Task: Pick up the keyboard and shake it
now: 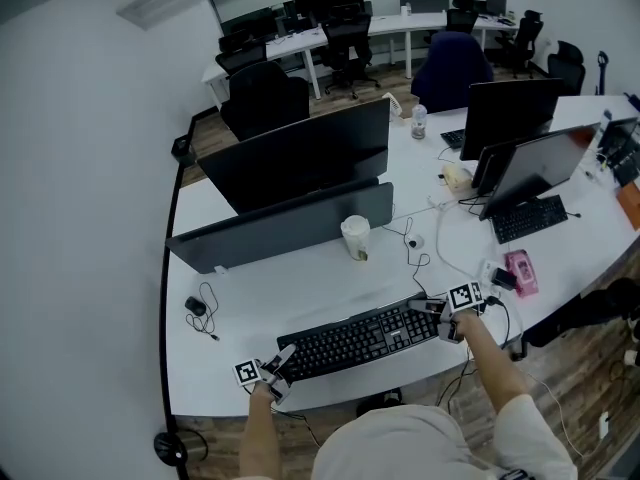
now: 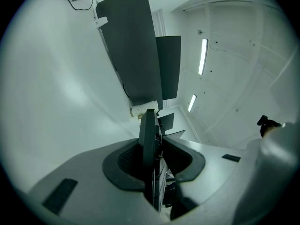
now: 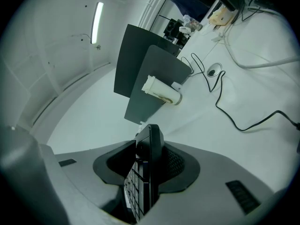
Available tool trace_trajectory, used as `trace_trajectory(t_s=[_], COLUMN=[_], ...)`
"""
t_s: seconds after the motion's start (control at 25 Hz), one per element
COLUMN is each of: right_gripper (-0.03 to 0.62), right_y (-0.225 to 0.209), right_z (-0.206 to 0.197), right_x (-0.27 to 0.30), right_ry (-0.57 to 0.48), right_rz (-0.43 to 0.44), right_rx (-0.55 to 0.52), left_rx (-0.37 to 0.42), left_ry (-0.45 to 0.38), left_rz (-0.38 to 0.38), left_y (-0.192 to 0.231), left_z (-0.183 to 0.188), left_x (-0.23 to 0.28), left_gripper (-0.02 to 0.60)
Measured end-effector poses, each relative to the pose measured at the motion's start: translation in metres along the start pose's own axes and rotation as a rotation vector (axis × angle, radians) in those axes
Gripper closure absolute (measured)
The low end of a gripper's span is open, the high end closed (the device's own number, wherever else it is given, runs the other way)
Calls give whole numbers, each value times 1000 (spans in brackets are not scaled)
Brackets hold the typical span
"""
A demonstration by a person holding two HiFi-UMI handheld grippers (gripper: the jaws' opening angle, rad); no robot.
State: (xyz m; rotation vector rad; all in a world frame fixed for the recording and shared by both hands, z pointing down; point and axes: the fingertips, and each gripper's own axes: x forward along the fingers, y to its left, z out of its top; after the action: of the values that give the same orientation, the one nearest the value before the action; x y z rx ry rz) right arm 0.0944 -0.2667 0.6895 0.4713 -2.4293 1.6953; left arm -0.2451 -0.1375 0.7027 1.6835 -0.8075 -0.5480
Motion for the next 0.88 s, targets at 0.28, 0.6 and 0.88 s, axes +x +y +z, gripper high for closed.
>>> trace_trajectory(t_s=[0.28,0.6,0.88], right_gripper=[421,421,421], right_y=[4,2,1], right_z=[-5,-7,-10], right_x=[-1,-1,-1], right_ry=[4,5,5], right_rz=[19,-14,-29], right_rx=[-13,14,13], left_rx=[-4,5,3], left_ry=[2,4,5], left_rz=[8,-2,2], left_y=[-1,-1,4], left_z=[-5,-2,-4], left_x=[-4,-4,-5], left_gripper=[449,449,448])
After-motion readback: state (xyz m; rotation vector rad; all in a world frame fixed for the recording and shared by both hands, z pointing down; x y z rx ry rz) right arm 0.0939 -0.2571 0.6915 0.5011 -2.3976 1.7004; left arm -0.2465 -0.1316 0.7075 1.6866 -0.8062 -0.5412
